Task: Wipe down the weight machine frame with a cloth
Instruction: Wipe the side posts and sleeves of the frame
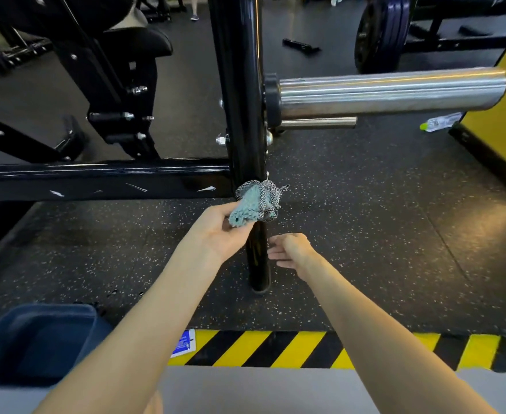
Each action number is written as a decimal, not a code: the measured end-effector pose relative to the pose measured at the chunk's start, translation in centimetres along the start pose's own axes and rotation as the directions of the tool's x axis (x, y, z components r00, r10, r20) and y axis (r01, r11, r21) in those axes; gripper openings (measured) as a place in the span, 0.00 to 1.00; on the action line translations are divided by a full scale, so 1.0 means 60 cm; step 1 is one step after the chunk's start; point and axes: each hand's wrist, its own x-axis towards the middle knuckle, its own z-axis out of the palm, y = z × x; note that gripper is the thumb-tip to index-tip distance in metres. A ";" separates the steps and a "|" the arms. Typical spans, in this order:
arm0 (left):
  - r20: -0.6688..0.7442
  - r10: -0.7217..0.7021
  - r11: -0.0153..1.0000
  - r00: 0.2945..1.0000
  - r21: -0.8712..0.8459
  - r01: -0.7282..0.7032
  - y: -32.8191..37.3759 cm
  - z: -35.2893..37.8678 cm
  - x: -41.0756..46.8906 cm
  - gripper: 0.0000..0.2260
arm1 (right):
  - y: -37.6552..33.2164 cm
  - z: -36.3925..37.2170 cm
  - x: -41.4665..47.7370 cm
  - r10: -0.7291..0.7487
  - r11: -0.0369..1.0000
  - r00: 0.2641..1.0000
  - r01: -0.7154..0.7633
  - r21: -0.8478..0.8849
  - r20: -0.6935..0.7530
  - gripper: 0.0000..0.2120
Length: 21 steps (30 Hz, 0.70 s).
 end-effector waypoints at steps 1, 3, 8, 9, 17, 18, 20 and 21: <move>0.082 -0.049 0.987 0.995 -0.150 0.061 0.002 -0.003 -0.003 0.15 | -0.001 0.000 0.000 -0.006 1.000 1.000 0.006 0.001 -0.002 0.12; 0.158 -0.072 0.953 0.985 -0.281 0.115 0.012 -0.009 -0.002 0.16 | -0.002 0.001 -0.001 -0.007 1.000 1.000 0.007 -0.005 -0.002 0.12; 0.272 0.026 0.959 0.962 -0.278 0.052 0.043 0.002 -0.028 0.19 | 0.001 -0.001 -0.004 0.002 1.000 1.000 -0.001 -0.032 0.021 0.11; 0.309 0.045 0.974 0.950 -0.225 0.026 0.048 0.006 -0.036 0.18 | 0.001 -0.003 -0.005 0.002 0.999 1.000 -0.001 -0.040 0.020 0.11; 0.226 0.287 0.923 0.931 0.195 -0.332 0.015 0.010 -0.061 0.10 | 0.003 -0.013 -0.007 0.015 0.997 1.000 -0.017 -0.072 -0.020 0.12; 0.206 0.363 0.883 0.909 0.235 -0.406 -0.005 -0.002 -0.059 0.12 | 0.003 -0.012 -0.007 0.010 0.998 0.999 -0.013 -0.065 -0.035 0.12; 0.080 0.549 0.753 0.832 0.384 -0.534 -0.040 -0.029 -0.046 0.16 | 0.002 -0.008 -0.006 -0.018 1.000 0.997 0.016 -0.027 -0.078 0.12; 0.026 0.635 0.674 0.772 0.470 -0.570 -0.050 -0.036 -0.036 0.18 | 0.000 -0.006 -0.005 -0.039 0.999 0.994 0.037 -0.017 -0.100 0.13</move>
